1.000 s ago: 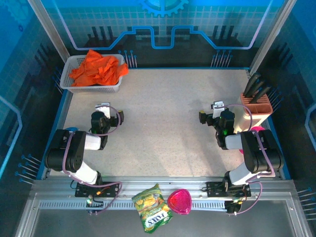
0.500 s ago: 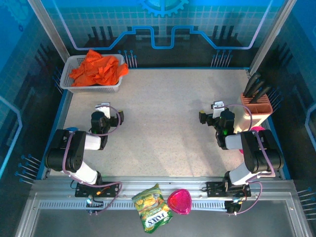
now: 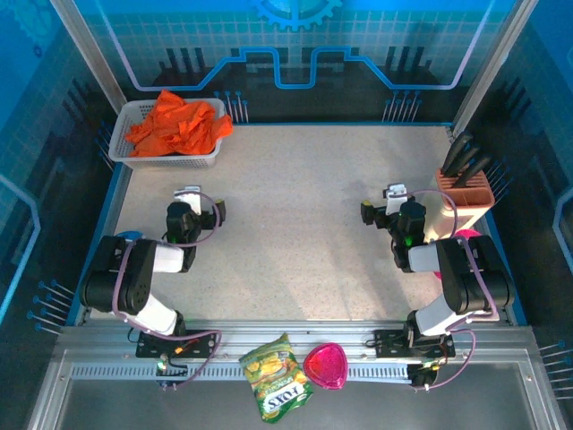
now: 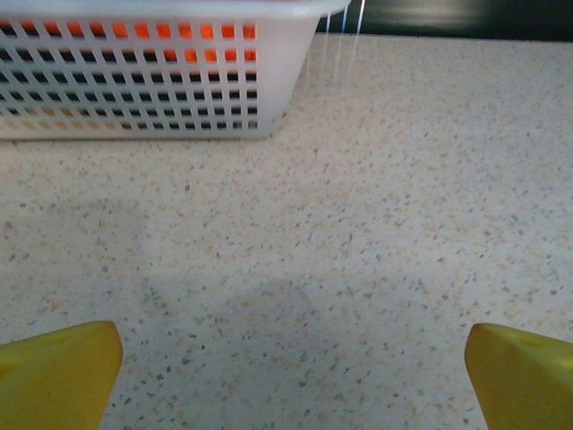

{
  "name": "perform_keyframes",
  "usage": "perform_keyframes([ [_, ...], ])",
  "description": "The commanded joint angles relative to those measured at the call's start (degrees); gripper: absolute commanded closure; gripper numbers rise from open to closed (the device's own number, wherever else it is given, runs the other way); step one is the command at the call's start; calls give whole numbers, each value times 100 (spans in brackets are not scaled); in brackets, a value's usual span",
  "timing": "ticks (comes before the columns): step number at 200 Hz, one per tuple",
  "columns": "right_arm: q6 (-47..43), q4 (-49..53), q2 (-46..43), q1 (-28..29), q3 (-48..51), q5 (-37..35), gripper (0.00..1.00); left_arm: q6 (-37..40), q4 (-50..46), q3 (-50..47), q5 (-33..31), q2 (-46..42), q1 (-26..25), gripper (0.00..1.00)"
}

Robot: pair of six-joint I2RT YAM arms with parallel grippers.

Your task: Fold and stack the t-shirts

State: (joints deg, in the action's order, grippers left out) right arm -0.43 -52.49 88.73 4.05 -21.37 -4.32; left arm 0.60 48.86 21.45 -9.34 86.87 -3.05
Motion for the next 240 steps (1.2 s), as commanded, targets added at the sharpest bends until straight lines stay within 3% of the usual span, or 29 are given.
perform_keyframes([
  [1, 133, 5, -200, -54, -13, -381, 0, 180, -1069, 485, -940, -811, -324, 1],
  [22, 227, 493, -545, -34, -117, -679, 0, -558, -3451, 1673, -1731, -1356, -442, 1],
  [43, 131, 909, -964, 146, -176, -1103, 0, -1176, -5500, 3024, -2269, -1226, -416, 1],
  [74, 339, 2357, -1706, 349, -612, -1395, 0, -1671, -7039, 4661, -1746, -407, -82, 1],
  [129, 810, 5356, -2135, 566, -1871, -913, 0, -1927, -8393, 7395, -766, 1908, 707, 30],
  [184, 887, 6597, -2270, 874, -2486, -536, 5, -1915, -9128, 9829, -433, 4088, 1158, 35],
  [240, 911, 6998, -2303, 1132, -2598, -472, 8, -1661, -9056, 11204, -374, 5226, 1281, 32],
])
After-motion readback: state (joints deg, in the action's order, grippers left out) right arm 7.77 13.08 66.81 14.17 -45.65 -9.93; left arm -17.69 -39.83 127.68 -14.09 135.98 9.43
